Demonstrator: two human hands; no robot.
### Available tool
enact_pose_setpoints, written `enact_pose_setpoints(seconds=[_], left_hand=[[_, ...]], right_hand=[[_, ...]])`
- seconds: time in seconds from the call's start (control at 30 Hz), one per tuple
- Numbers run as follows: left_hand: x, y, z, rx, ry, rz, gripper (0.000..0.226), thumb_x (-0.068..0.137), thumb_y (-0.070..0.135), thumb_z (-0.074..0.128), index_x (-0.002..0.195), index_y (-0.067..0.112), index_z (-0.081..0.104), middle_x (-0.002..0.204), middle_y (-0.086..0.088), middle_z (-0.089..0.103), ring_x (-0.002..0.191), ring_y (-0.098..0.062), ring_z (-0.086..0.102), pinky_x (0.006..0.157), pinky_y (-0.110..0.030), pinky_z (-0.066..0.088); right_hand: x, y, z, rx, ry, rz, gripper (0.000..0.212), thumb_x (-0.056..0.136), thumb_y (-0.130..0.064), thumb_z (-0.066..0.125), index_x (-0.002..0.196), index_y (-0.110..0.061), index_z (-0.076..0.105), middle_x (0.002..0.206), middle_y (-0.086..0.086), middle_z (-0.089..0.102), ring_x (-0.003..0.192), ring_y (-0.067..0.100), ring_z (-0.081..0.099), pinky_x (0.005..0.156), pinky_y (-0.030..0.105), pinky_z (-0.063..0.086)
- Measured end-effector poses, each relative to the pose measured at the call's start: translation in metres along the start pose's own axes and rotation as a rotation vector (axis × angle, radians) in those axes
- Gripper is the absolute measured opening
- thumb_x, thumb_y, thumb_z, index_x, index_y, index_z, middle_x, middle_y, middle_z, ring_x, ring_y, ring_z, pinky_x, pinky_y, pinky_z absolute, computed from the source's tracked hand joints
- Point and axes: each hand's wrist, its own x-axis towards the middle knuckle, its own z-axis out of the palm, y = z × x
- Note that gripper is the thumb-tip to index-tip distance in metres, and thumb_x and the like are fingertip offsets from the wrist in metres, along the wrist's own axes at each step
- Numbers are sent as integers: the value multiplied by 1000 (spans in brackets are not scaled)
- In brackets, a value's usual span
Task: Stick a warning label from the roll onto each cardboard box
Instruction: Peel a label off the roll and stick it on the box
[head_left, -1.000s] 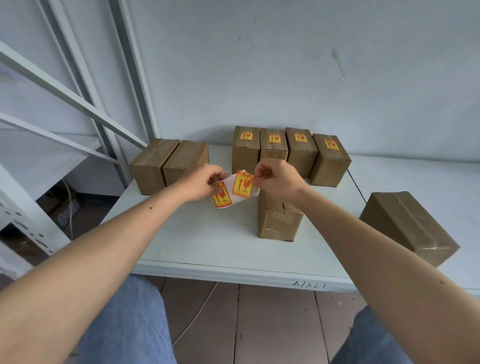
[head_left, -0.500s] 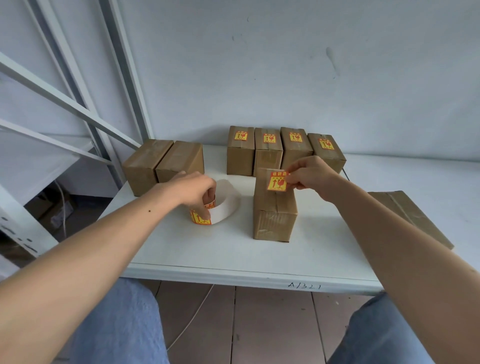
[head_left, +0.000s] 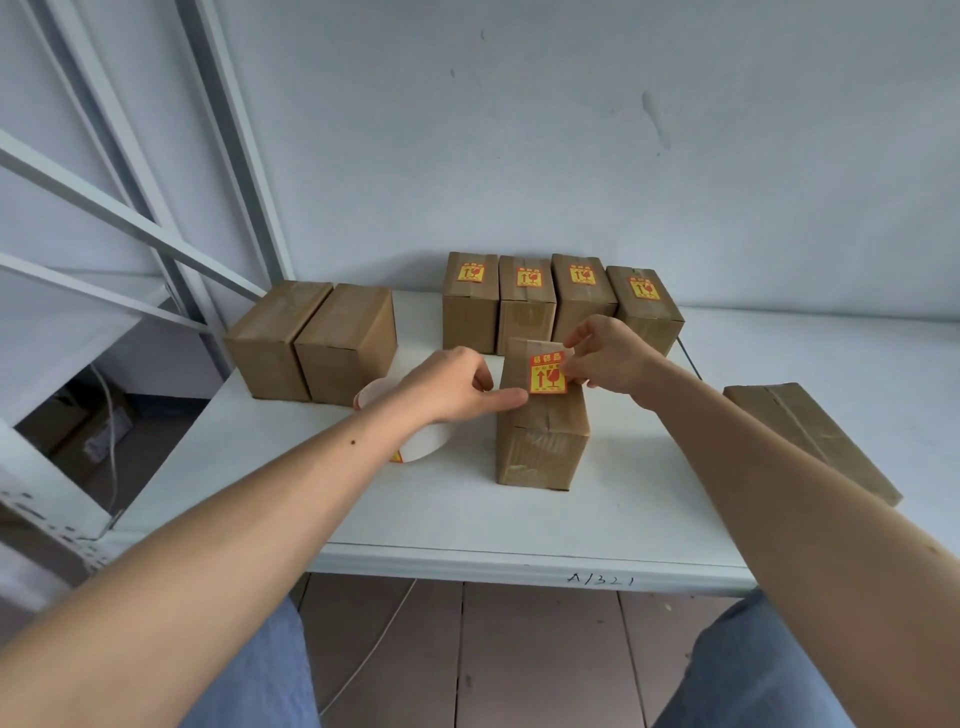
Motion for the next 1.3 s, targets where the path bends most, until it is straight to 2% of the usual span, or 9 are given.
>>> enact_pose_setpoints(seconds=[0.13, 0.53, 0.6, 0.67, 0.77, 0.9, 1.07, 1.23, 1.3], left_hand=[[0, 6, 6, -35, -19, -17, 61, 77, 67, 61, 92, 9, 73, 91, -5, 73, 86, -20, 66, 82, -42, 55], [5, 7, 10, -269, -98, -111, 55, 73, 60, 71, 92, 8, 71, 91, -5, 74, 84, -20, 70, 85, -40, 56], [5, 9, 11, -355, -109, -155, 53, 75, 55, 73, 97, 7, 69, 96, -6, 73, 82, -20, 69, 72, -37, 55], [4, 13, 12, -392, -118, -205, 56, 77, 57, 69, 103, 8, 65, 100, -3, 71, 79, -16, 67, 57, -28, 43], [3, 18, 15, -386, -92, -245, 63, 76, 66, 62, 105, 10, 62, 99, -1, 70, 76, -13, 65, 53, -26, 36], [7, 21, 21, -329, -33, -265, 59, 77, 65, 63, 98, 10, 63, 93, -4, 72, 79, -17, 68, 62, -30, 44], [6, 23, 23, -292, -24, -253, 52, 81, 62, 62, 94, 11, 62, 91, -4, 71, 76, -17, 67, 55, -28, 39], [6, 23, 25, -272, -20, -231, 43, 84, 58, 60, 84, 15, 58, 90, -5, 70, 73, -15, 65, 54, -27, 39], [7, 22, 25, -259, -24, -226, 44, 85, 58, 60, 87, 13, 59, 90, -5, 70, 70, -15, 65, 54, -27, 39]], right_hand=[[0, -2, 1, -19, 2, -5, 28, 86, -12, 70, 107, -17, 52, 104, 8, 66, 93, 19, 65, 66, 27, 51], [-5, -5, 4, -175, 35, -89, 28, 88, -12, 65, 111, -15, 49, 97, 3, 65, 84, 12, 61, 56, 20, 44], [-6, -6, 6, -211, 48, -115, 27, 89, -11, 63, 111, -14, 49, 97, 4, 64, 86, 15, 61, 55, 20, 43], [-7, -7, 8, -242, 62, -134, 26, 89, -10, 62, 112, -13, 48, 96, 4, 64, 86, 15, 60, 54, 20, 42], [-6, -7, 10, -273, 78, -146, 25, 90, -11, 61, 111, -13, 47, 96, 5, 64, 83, 15, 60, 53, 20, 43], [-4, -5, 11, -326, 101, -146, 26, 89, -14, 62, 110, -15, 46, 100, 6, 65, 83, 15, 60, 53, 21, 43], [-5, -3, 17, -379, 179, -147, 46, 83, -27, 72, 115, -12, 43, 97, 10, 64, 87, 24, 62, 65, 32, 50], [-6, -3, 27, -417, 283, -137, 51, 81, -37, 73, 113, -13, 41, 89, 9, 64, 78, 26, 60, 57, 33, 42], [-7, -6, 28, -452, 323, -96, 57, 80, -44, 73, 115, -13, 41, 87, 7, 59, 76, 26, 56, 57, 32, 39]])
